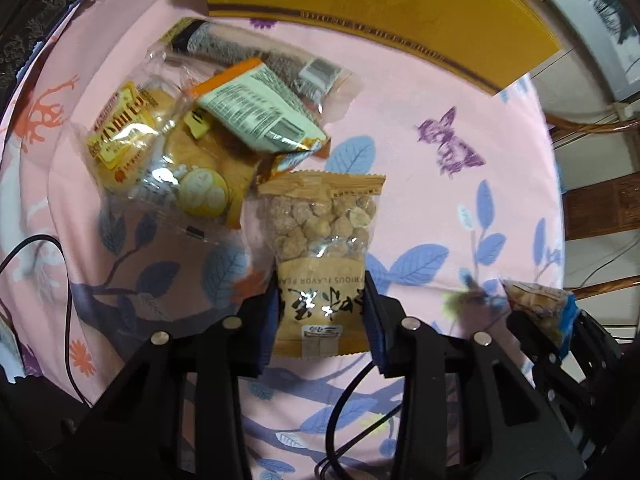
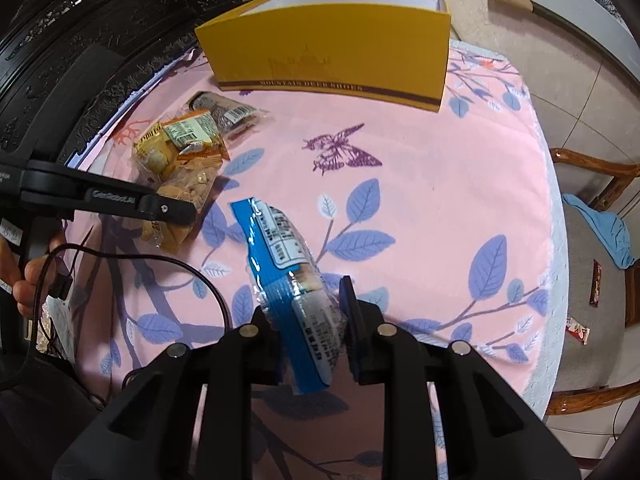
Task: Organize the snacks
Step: 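Grasp the tan peanut bag with the left gripper while the right lifts its bag, then carry the peanut bag and blue-edged bag over the yellow box and release both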
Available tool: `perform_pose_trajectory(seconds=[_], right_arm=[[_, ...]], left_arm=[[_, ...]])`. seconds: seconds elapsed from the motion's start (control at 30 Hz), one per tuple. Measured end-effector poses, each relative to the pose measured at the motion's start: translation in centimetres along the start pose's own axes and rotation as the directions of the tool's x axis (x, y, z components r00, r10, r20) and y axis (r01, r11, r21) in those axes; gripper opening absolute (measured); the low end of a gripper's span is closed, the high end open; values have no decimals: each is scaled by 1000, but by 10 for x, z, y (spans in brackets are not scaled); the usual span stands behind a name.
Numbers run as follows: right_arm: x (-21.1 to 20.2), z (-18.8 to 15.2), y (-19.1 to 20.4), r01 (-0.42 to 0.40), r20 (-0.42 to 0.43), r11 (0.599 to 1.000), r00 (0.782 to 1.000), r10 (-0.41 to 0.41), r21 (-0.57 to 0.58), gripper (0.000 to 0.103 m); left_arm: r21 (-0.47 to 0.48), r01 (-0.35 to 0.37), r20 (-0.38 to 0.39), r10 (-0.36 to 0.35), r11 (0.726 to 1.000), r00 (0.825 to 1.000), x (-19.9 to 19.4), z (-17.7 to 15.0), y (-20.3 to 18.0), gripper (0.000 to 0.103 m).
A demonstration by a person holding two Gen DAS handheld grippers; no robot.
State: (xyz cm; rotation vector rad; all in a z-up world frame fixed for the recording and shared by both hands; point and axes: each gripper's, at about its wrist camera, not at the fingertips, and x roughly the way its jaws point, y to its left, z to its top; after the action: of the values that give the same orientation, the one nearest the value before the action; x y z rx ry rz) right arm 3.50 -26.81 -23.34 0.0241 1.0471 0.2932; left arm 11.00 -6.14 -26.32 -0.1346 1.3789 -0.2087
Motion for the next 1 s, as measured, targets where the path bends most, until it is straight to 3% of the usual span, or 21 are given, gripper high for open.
perform_pose_trajectory(seconds=[0.2,0.43,0.7,1.0], right_arm=[[-12,15,5,3,42,1000,999,-3,-11,24],[-39,48,12,-14,133,1000,991,17,-21,24],[-79,104,11,-50,289,999,956,51,-12,24],[-106,188,-2,-29,473,999,881,13,27,24]], left_arm=[[50,53,134,-59,997,989,-43,-2,10,38],[111,47,299,-79,993,951,-93,15,4,38],[150,46,467,-112,988,877,-155,43,3,38],[188,32,611,-142,982,779,-205,113,-10,38]])
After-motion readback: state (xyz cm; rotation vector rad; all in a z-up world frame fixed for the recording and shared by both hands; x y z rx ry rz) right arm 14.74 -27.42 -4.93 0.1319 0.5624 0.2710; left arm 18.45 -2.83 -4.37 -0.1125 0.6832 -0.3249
